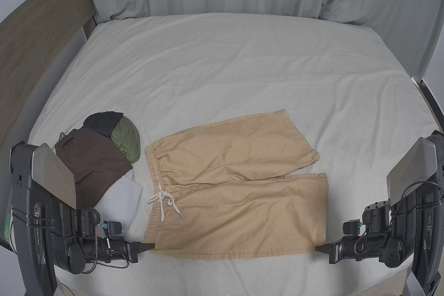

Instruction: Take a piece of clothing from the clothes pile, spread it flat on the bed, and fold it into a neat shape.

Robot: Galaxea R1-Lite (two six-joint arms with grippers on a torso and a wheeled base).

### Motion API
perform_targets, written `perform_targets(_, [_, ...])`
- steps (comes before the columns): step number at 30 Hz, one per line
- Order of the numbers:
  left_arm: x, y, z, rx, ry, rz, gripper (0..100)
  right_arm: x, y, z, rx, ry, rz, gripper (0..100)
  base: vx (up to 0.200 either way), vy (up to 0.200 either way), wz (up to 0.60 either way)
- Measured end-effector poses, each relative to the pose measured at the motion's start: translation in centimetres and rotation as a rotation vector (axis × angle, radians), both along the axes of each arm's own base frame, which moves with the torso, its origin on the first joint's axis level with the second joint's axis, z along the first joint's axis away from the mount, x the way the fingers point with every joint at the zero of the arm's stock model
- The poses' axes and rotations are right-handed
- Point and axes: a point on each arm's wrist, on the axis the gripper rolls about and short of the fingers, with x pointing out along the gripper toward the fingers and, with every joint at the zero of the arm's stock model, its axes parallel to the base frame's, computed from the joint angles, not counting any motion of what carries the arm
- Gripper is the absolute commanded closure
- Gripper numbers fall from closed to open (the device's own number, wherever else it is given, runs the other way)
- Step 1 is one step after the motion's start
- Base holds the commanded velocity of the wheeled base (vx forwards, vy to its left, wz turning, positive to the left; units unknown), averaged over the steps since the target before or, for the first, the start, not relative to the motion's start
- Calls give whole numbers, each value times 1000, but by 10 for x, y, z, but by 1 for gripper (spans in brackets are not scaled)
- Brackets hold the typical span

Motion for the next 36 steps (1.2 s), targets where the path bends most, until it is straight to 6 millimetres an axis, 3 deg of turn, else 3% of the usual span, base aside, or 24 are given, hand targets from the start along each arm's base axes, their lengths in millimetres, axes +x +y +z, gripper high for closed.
perform_targets(1, [0, 0, 0, 0, -1, 0, 100, 0, 0, 0, 0, -1, 0, 0, 0, 0, 0])
perform_targets(2, [1, -1, 0, -1, -2, -3, 0, 0, 0, 0, 0, -1, 0, 0, 0, 0, 0])
perform_targets(19, [8, 1, 1, -17, -30, 1, 0, 0, 1, 1, 2, -6, 3, 0, 0, 0, 0])
perform_targets(20, [9, 1, 1, -17, -31, 1, 100, 0, 1, 1, 2, -6, 3, 0, 0, 0, 0])
perform_targets(36, [10, 0, -2, -27, -36, -24, 100, 0, 1, 1, 5, -6, 9, 0, 0, 0, 0])
